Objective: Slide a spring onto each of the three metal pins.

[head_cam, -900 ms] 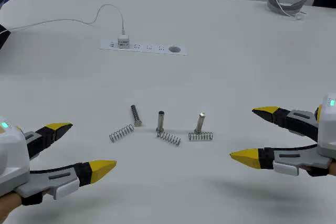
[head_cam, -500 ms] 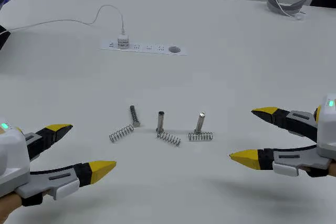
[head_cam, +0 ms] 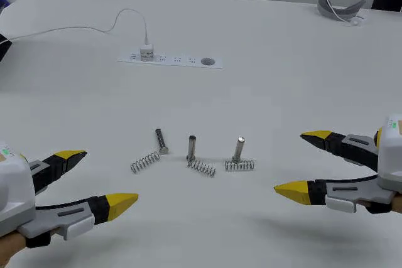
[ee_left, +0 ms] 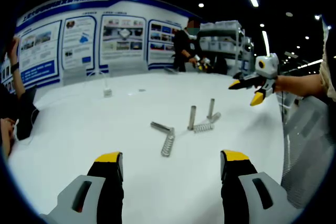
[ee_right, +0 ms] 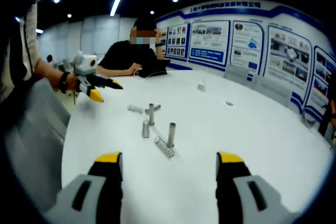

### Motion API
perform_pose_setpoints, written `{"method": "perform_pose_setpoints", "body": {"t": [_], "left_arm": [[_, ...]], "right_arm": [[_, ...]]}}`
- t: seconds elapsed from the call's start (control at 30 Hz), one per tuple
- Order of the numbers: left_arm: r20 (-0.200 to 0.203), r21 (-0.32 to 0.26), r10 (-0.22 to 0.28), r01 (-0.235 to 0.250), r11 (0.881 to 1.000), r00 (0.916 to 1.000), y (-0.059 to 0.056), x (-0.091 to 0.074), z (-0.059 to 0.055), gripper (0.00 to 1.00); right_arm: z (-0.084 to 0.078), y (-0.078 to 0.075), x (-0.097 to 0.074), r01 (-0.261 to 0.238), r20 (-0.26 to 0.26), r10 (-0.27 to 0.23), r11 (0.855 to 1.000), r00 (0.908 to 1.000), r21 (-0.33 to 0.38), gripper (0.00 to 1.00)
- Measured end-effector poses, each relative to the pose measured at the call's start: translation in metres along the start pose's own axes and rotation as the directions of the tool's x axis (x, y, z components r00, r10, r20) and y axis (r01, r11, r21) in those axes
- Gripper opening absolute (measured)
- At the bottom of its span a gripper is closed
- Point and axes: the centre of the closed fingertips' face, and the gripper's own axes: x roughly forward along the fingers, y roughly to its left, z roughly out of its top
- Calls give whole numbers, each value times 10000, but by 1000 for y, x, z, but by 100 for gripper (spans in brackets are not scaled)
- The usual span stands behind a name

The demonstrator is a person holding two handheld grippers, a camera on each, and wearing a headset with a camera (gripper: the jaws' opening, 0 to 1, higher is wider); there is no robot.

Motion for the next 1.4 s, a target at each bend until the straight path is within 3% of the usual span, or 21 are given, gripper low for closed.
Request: {"method": "perform_pose_setpoints", "body": {"t": [0.5,1.1,1.4], "left_arm": [[-167,6,40,-40,10000,9999,6,11,9,72],[-341,-185,-13,6,9998,9994,21,48,33,64],[-807,-19,-166,165,9999,9966,20,71,31,62]], "right_arm": [[-1,1,-1,23,-38,-22,10000,10000,87,74],[-2,-3,-4,159,-53,-158,9997,9999,200,74],[-2,-4,-5,197,-65,-195,9995,9998,263,74]]}}
